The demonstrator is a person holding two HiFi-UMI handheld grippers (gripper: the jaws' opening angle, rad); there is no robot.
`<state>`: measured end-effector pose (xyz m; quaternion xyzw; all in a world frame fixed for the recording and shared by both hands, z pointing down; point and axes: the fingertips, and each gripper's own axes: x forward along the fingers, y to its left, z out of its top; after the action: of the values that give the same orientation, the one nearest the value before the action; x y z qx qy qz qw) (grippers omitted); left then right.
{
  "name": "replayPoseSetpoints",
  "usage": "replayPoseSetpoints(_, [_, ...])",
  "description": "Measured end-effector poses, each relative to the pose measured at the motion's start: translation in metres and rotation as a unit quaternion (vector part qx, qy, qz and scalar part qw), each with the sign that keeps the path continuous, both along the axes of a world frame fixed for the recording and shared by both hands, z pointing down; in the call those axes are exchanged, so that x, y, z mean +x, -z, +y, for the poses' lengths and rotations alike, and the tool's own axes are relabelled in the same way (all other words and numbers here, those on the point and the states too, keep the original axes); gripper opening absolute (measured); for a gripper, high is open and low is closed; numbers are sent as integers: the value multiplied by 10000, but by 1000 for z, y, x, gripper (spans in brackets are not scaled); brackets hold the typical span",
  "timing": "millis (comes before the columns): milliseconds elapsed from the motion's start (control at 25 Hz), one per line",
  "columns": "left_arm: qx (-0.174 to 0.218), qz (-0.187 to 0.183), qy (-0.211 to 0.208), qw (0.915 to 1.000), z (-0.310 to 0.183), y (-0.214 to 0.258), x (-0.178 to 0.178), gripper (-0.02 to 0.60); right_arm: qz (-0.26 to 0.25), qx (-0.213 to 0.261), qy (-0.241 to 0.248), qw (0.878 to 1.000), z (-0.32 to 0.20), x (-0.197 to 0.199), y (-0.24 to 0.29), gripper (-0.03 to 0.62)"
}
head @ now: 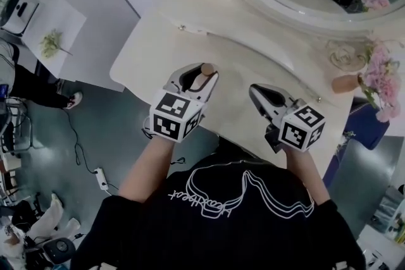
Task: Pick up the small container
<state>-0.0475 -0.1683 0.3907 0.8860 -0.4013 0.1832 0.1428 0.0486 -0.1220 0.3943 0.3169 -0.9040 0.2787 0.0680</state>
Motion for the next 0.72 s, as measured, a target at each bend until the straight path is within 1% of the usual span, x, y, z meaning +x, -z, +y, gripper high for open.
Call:
replayPoseSetpoints(240, [-75,202,-96,9997,43,24,-2,143,-70,256,105,9996,18,-15,24,7])
replayPoseSetpoints(400, [-14,255,-174,9995,66,38,-5,143,-43,451,150,9989,30,-23,38,6])
replayPoseSetpoints(520, [-43,359,-188,9992,81,49,-7,143,-90,587,173,9981,40,-27,49,6])
replayPoseSetpoints(720, [-12,472,-258,9986,105,58,-6,143,-86,733,148,9972,58,-29,57,6])
